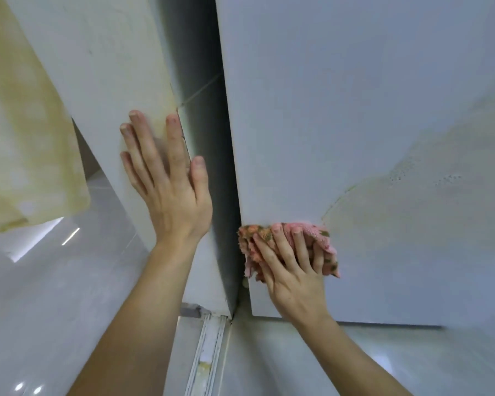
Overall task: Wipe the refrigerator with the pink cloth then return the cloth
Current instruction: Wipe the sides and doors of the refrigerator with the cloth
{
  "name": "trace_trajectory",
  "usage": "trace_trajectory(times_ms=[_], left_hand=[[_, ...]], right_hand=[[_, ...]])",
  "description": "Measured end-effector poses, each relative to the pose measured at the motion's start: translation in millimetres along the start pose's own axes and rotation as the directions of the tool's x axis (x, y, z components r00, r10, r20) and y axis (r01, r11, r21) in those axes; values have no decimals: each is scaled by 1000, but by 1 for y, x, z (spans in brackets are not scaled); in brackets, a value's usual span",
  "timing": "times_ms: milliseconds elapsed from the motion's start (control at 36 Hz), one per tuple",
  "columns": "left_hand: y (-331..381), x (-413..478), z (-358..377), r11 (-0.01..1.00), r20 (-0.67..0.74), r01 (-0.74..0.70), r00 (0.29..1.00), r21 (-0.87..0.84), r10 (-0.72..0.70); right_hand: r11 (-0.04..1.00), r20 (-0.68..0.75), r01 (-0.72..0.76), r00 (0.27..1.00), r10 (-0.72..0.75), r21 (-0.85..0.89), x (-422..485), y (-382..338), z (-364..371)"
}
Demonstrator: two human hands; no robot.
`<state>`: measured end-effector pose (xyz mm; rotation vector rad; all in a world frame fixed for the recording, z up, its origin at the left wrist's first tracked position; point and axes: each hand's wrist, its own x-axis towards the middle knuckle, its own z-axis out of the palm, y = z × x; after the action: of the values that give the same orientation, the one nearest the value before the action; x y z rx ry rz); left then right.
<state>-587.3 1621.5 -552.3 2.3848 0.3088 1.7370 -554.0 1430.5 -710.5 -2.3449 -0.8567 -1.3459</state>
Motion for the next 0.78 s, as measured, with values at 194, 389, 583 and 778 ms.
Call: trace_trajectory(times_ms=[194, 389, 583, 778], left_hand=[[0, -5, -1, 998, -25, -11, 1000, 55, 12], [7, -5, 3, 999, -57, 8, 998, 39, -6], [2, -3, 4, 1000, -56, -14, 998, -7, 13], [15, -7, 1, 998, -35, -42, 999, -55, 41]], right_hand=[[988, -92, -121, 987, 130, 97, 72, 0, -40], [972, -248, -183, 944, 216, 148, 152, -2, -82], [999, -114, -33, 993, 35, 19, 47, 21, -32], [1000, -11, -18, 1000, 18, -6, 5, 34, -20]])
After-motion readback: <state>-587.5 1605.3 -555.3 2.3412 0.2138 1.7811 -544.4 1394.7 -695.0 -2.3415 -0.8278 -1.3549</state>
